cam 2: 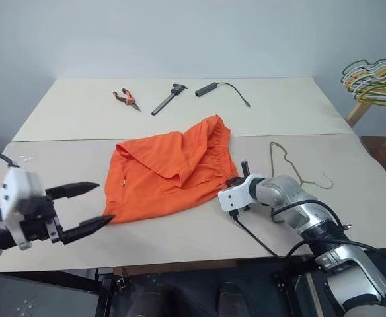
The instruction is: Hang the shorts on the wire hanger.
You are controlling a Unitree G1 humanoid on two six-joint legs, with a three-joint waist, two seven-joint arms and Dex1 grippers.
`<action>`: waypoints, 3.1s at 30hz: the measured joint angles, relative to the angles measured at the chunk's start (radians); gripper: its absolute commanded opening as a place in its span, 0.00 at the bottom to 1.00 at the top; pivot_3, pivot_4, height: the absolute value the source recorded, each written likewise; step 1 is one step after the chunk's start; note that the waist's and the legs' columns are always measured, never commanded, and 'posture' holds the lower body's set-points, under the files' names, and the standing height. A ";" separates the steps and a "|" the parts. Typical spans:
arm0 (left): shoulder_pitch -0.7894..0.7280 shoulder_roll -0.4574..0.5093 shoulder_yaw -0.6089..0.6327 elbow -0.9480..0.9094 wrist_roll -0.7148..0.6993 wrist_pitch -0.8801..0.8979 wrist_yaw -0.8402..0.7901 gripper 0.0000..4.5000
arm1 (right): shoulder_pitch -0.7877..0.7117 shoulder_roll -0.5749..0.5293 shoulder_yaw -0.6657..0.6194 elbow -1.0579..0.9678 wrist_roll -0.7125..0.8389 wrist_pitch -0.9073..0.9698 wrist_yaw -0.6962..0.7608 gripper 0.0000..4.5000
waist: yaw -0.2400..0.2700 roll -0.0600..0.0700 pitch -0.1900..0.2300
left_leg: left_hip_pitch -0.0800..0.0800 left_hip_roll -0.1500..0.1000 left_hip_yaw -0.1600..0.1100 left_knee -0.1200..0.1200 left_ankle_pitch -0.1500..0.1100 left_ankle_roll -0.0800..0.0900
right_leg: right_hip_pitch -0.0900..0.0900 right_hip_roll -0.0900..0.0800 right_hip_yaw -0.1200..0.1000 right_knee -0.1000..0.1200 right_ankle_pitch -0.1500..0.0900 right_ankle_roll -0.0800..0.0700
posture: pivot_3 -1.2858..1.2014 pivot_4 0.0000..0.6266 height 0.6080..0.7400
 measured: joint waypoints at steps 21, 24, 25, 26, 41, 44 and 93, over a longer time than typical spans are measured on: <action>-0.340 -0.038 -0.571 0.462 0.746 -0.368 0.085 0.08 | 0.085 -0.034 -0.088 -0.174 0.141 -0.025 0.099 0.00 | 0.008 0.004 -0.001 | 0.000 0.001 0.001 0.000 0.000 0.001 | -0.001 0.000 0.000 0.003 0.001 0.001 | 0.55 0.15 1.00; -0.364 -0.049 -0.572 0.502 0.772 -0.375 0.089 0.00 | 0.088 -0.034 -0.088 -0.181 0.149 -0.024 0.103 0.00 | 0.005 0.004 -0.001 | 0.000 0.001 0.002 0.001 -0.001 0.002 | -0.001 0.000 0.000 0.003 0.001 0.001 | 0.54 0.15 1.00; -0.364 -0.047 -0.569 0.505 0.775 -0.385 0.085 0.00 | 0.089 -0.034 -0.090 -0.186 0.152 -0.024 0.107 0.00 | 0.004 0.004 -0.001 | 0.000 0.001 0.002 0.001 -0.001 0.002 | -0.001 0.000 0.000 0.003 0.001 0.001 | 0.54 0.15 1.00; -0.355 -0.038 -0.561 0.503 0.773 -0.393 0.072 0.00 | 0.093 -0.037 -0.093 -0.196 0.161 -0.024 0.115 0.00 | 0.002 0.004 -0.001 | -0.001 0.001 0.002 0.000 -0.001 0.002 | -0.001 0.000 0.000 0.003 0.001 0.001 | 0.54 0.15 1.00; -1.080 -0.311 -0.459 0.916 0.798 -0.458 0.360 0.00 | -0.360 0.251 -0.181 0.094 0.283 0.232 -0.183 0.00 | -0.014 -0.003 -0.001 | -0.007 0.000 -0.001 0.002 0.018 -0.002 | -0.002 0.002 -0.003 0.000 0.026 0.001 | 0.54 0.11 1.00; -1.364 -0.390 -0.452 1.201 0.900 -0.559 0.698 0.00 | -0.558 0.356 -0.258 0.324 0.216 0.244 -0.559 0.00 | -0.017 -0.003 -0.002 | -0.013 -0.001 -0.002 0.000 0.023 -0.012 | -0.009 0.000 -0.003 -0.001 0.027 0.001 | 0.54 0.10 1.00; 0.099 0.150 -0.082 0.083 0.247 -0.381 -0.521 0.83 | 0.392 -0.288 -0.224 -0.198 0.598 -0.219 0.227 0.89 | -0.066 0.000 -0.026 | 0.021 0.004 0.035 -0.010 0.005 0.011 | 0.000 -0.001 0.012 -0.001 0.008 0.001 | 0.50 0.16 1.00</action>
